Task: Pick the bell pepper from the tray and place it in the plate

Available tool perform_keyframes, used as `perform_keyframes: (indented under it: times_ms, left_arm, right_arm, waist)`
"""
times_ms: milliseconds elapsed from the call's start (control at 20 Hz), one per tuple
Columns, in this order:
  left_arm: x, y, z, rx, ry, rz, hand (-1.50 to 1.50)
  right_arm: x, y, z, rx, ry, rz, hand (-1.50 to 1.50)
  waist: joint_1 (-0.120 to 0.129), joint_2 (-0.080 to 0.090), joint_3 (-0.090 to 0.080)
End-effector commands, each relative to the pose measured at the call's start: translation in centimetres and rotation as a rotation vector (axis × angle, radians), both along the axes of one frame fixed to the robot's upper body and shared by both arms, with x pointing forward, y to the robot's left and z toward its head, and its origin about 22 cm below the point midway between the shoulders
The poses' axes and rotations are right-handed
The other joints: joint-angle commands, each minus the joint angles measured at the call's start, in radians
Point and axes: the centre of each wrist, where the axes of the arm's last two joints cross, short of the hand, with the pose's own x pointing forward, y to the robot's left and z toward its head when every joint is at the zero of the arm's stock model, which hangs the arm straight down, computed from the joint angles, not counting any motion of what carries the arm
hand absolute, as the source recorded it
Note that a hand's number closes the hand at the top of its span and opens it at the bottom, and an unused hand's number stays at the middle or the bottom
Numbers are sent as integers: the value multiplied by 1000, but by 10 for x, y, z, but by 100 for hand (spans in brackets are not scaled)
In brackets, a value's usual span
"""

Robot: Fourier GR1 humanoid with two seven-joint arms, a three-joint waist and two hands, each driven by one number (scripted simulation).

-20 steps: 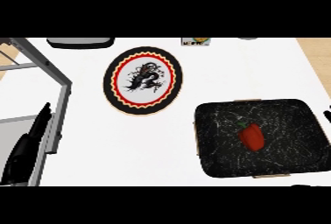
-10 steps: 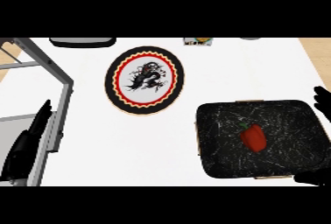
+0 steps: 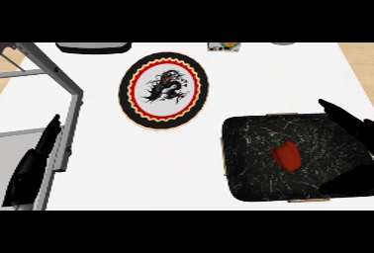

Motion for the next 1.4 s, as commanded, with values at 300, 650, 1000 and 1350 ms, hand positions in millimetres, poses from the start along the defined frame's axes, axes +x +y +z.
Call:
perform_keyframes:
  times_ms: [300,650,1000,1350]
  left_arm:
    - [-5,-7,-5,4,-12,2,0]
    - [12,2,12,2,1,5,0]
    - [6,3,-3,7,3,16,0]
    - [-13,-2,-8,2,4,27,0]
  right_arm:
    - [22,-5,-37,-64,92,113,-150]
    - [38,16,-56,-49,145,165,-150]
    - [41,13,-77,-71,173,165,-150]
    - [39,38,-99,-70,178,160,-150]
  waist:
    - [-7,-2,0]
    - [-8,-2,0]
    - [-8,-2,0]
    - [-7,-2,0]
